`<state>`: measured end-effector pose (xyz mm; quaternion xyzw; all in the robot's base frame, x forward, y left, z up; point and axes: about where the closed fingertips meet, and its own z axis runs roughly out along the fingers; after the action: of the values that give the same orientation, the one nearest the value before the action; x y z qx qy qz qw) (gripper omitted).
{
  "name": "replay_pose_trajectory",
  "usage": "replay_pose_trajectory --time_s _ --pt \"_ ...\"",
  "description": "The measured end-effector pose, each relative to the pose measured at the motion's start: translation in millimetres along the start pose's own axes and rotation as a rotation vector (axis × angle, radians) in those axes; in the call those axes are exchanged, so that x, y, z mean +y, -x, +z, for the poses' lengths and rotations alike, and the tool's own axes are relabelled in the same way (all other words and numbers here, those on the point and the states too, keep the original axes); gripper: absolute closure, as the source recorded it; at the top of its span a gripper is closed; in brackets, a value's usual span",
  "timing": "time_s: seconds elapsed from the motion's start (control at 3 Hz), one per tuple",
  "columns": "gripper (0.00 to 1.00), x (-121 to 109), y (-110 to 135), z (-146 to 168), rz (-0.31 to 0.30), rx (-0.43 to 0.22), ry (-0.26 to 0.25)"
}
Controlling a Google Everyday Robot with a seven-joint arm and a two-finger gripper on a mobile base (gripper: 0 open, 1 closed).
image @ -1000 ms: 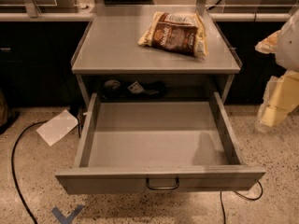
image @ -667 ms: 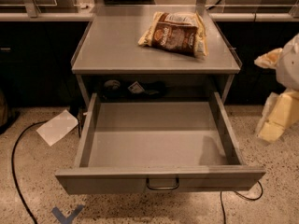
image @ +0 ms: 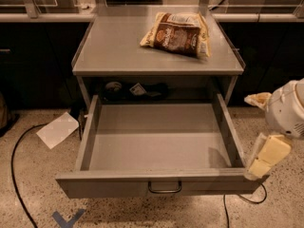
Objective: Close top drawer
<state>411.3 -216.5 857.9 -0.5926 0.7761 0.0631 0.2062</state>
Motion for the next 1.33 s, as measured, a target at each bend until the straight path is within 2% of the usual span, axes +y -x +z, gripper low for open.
replay_pose_trajectory --time_s 0.33,0.67,1.0,1.33 --pt "0.0 9 -11 34 0.022 -0.075 0.053" --pt "0.0 25 -13 46 0.027 -0.106 0.103" --pt "0.0 27 -13 46 0.023 -0.107 0.103" --pt "0.0 50 -19 63 0.038 -0.137 0.149"
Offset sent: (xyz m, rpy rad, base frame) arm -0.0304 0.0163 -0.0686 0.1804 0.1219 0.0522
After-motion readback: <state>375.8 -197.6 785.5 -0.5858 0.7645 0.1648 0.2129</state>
